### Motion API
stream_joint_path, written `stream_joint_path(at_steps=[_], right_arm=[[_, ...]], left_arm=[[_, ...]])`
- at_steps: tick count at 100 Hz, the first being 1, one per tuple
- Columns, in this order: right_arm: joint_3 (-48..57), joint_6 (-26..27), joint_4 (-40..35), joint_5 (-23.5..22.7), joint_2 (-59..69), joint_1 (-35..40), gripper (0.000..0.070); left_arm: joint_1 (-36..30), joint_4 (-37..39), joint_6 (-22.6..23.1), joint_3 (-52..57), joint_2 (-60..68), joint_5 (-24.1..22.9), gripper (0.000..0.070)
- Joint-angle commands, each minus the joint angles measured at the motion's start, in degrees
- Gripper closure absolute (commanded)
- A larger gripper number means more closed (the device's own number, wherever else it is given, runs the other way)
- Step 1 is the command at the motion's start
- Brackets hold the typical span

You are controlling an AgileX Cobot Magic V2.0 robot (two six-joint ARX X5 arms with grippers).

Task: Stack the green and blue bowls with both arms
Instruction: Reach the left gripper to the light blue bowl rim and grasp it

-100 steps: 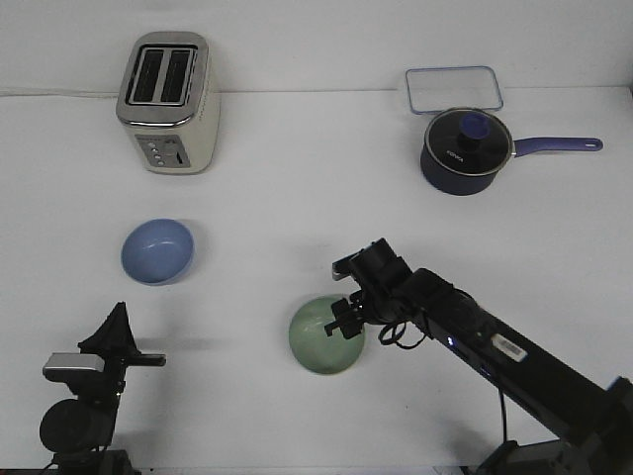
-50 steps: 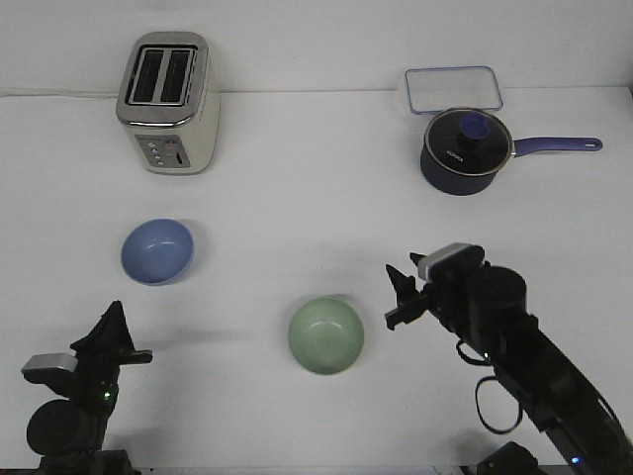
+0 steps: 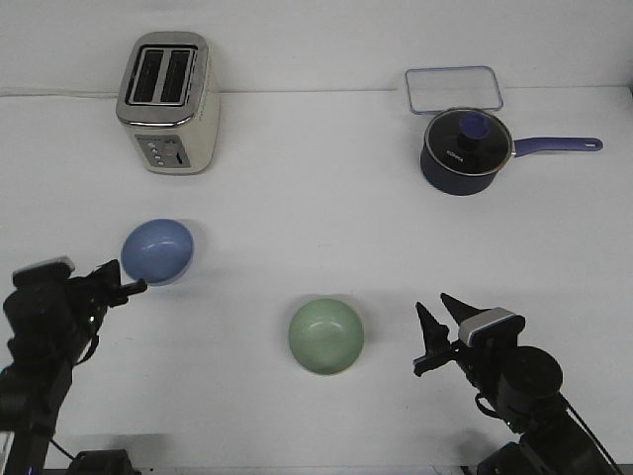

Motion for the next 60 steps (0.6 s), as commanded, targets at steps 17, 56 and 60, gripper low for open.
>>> stream_joint_path(at_steps=[17, 56, 60], right_arm=[[0.2, -1.9, -1.4, -0.1, 0.1, 0.3, 0.0393], [0.2, -3.1, -1.8, -0.3, 0.1, 0.3, 0.0393], [0.2, -3.1, -1.9, -0.3, 0.1, 0.3, 0.0393]], left_arm=[[0.3, -5.4, 1.7, 8.9, 16.9, -0.3, 0.0144], [5.1, -6.3, 1.7, 10.6, 31.4, 0.3, 0.0146], [5.6, -5.9, 1.7, 10.6, 32.6, 1.0, 0.0146]])
